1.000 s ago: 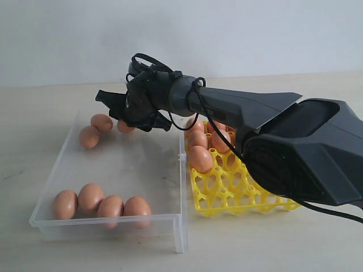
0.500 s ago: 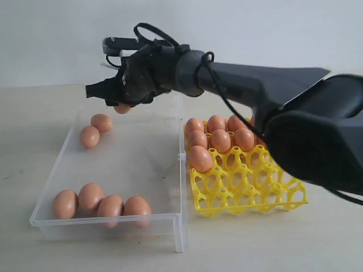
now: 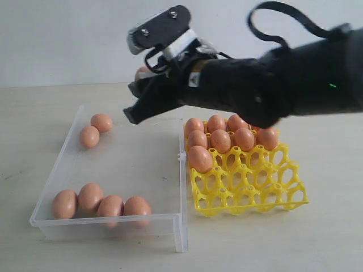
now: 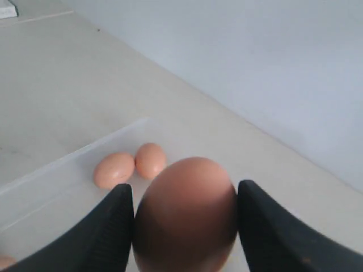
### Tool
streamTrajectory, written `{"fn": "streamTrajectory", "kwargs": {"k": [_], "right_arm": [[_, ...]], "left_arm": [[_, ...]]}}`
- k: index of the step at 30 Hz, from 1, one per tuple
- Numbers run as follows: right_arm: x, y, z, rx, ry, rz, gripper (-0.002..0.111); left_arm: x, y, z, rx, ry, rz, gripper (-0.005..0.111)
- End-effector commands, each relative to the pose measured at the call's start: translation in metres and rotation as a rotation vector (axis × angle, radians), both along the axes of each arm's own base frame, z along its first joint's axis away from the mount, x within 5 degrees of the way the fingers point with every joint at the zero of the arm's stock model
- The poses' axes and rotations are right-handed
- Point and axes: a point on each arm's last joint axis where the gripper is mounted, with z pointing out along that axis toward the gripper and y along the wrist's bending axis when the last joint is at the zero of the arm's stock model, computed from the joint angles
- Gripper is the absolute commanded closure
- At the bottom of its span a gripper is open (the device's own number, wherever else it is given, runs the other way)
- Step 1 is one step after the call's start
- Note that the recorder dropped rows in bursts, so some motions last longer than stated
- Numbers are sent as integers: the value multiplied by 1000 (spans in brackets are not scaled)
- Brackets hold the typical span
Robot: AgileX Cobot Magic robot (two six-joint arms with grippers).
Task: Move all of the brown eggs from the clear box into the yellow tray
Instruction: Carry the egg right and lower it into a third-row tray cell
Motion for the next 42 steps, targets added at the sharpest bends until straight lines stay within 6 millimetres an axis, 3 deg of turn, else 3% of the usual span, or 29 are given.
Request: {"fn": "streamTrajectory", "kwargs": {"k": [1,5,10,24,34,42], "right_arm": [[-25,-52,-13,24,-104,-123,108],[-37,-83,-35,97,-58,-237,108],[-41,-100,-57,221,69,-339,108],[-30,-100,-112,172,183,-351,108],[-16,-97,-121,151,158,-392,108],[-16,-98,-128,105,156,-390,106]], "left_arm": [[0,0,2,-5,-16,3,107],[0,0,2,-5,-16,3,107],[0,0,2,-5,-16,3,107],[0,0,2,-5,-16,3,107],[0,0,2,-5,-16,3,107],[0,0,2,-5,-16,3,107]]}}
